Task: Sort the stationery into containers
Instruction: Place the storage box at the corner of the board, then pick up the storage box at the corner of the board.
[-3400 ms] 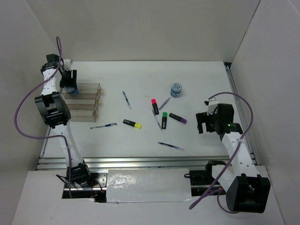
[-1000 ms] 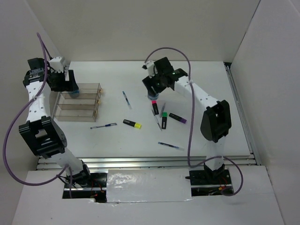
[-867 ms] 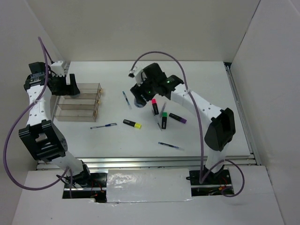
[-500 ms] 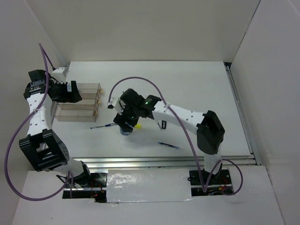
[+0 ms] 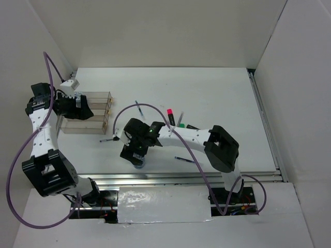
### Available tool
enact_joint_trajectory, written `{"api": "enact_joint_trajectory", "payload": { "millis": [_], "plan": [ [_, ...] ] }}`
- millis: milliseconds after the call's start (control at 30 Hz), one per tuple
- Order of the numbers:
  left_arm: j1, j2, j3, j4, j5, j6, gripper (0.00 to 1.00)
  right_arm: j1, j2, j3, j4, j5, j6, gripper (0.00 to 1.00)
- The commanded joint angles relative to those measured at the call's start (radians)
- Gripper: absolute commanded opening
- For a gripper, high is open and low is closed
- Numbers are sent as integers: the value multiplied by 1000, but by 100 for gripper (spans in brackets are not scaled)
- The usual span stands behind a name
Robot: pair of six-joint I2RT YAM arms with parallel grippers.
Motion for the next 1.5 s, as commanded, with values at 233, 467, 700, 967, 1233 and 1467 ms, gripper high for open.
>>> {"api": "enact_joint_trajectory", "payload": {
  "millis": [233,467,700,967,1233,1467],
  "plan": [
    [-55,-109,-58,-174,207,277,99,-188,-338,58,21,-11,93,100],
    [-409,-249,-270,-142,72,361,99,-642,-584,-113,-9,-125,133,100],
    [-800,-269,-391,-9,-43,328,99,-899,-821,-382,30,-165,166,100],
    [-997,-136,-400,60,-138,280,99,-1021,-873,-425,8,-240,184,100],
    [-1087,-83,-435,151,-271,216,99,-1063,-853,-410,11,-286,195,100],
    [-1113,-80,-465,152,-354,228,98,-1076,-852,-416,14,-303,224,100]
  ]
}}
